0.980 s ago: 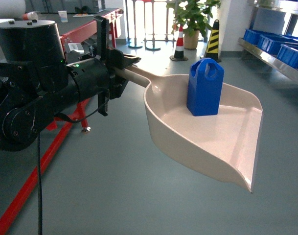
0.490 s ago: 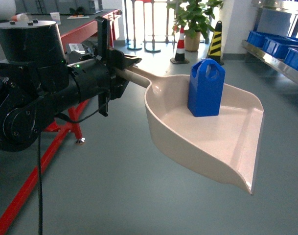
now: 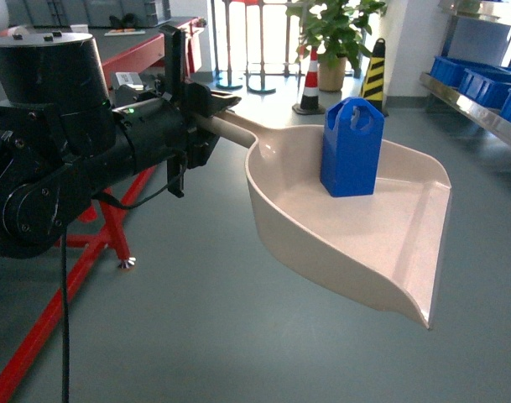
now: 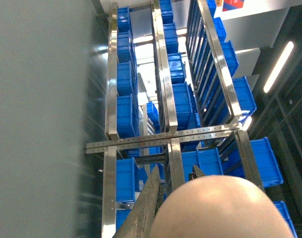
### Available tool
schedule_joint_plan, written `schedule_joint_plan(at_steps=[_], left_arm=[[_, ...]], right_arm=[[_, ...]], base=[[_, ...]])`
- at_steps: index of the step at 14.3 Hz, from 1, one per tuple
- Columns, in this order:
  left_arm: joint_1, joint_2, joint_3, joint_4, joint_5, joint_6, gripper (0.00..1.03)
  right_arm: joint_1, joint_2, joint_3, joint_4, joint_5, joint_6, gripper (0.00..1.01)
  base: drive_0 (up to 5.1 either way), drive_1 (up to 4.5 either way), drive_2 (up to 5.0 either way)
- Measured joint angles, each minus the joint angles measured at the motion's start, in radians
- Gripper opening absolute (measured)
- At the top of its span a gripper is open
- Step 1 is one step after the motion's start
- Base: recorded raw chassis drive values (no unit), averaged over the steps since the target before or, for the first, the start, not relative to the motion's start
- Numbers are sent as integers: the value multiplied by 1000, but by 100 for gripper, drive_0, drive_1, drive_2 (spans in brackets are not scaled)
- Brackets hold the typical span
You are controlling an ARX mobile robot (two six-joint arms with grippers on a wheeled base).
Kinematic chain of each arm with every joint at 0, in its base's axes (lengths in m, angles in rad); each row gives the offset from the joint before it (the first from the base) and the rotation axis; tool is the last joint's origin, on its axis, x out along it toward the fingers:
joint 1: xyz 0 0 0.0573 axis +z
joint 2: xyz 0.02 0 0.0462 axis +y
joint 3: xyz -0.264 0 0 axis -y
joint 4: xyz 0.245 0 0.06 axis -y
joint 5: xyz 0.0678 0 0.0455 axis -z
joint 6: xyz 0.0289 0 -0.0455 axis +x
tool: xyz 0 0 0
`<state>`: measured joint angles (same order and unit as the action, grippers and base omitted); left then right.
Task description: Place part in tray to right shelf
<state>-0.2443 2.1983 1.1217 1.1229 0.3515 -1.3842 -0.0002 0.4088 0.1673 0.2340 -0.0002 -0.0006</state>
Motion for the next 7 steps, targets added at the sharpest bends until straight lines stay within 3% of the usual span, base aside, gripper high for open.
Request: schedule_joint_plan(at_steps=[7], left_arm=[[-1, 0, -1, -4, 0, 1, 12]], right_arm=[[0, -5, 0, -1, 0, 0, 98]], base=[[-4, 413, -420]])
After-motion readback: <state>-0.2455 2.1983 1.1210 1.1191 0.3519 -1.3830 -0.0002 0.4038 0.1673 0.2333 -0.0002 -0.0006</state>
